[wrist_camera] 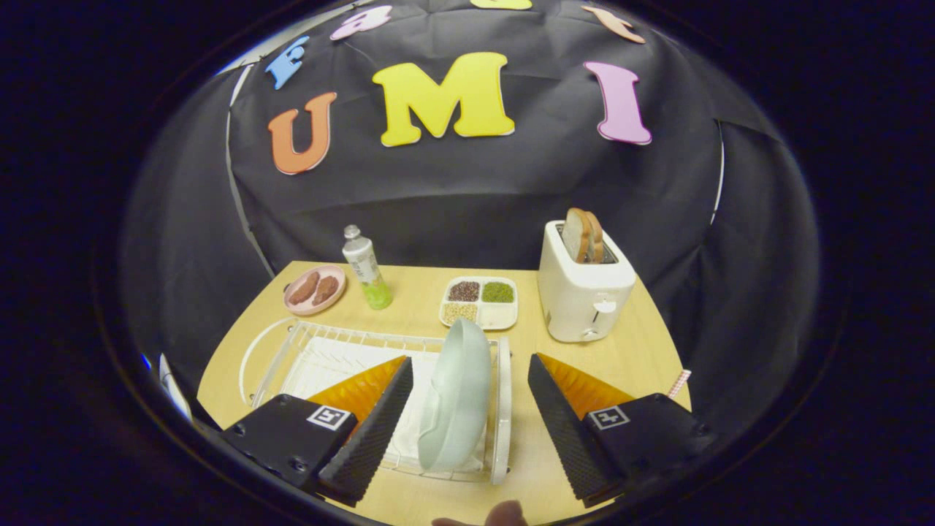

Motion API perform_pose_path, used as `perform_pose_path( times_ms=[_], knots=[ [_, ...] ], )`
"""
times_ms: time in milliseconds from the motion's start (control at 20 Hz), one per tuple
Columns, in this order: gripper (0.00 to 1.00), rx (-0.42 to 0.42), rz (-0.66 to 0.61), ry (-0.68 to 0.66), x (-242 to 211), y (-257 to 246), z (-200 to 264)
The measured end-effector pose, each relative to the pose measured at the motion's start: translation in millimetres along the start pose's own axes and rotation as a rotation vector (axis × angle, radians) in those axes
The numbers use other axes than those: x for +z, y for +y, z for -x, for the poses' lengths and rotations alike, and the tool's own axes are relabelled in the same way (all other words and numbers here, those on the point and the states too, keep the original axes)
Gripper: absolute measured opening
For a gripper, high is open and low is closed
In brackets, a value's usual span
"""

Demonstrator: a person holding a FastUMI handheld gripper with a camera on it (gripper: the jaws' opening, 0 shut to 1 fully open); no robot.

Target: Take the plate from the dish rack, then take the spoon from the basket and place it into the plate.

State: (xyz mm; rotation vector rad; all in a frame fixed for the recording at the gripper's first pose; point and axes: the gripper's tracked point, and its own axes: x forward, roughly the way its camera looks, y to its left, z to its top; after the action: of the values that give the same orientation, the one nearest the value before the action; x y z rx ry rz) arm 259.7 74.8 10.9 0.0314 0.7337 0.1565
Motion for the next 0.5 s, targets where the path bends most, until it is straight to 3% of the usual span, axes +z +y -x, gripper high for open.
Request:
perform_pose_path(
  times_ms=[300, 400, 450, 500],
  knots=[
    [0.98, 0.046, -0.093, 0.108, -22, 13, -34],
    [0.91, 0.044, -0.087, 0.124, -25, 20, -37],
    [0.8, 0.038, -0.081, 0.131, -27, 23, -38],
    [0.76, 0.023, -0.077, 0.139, -30, 23, -39]
  ],
)
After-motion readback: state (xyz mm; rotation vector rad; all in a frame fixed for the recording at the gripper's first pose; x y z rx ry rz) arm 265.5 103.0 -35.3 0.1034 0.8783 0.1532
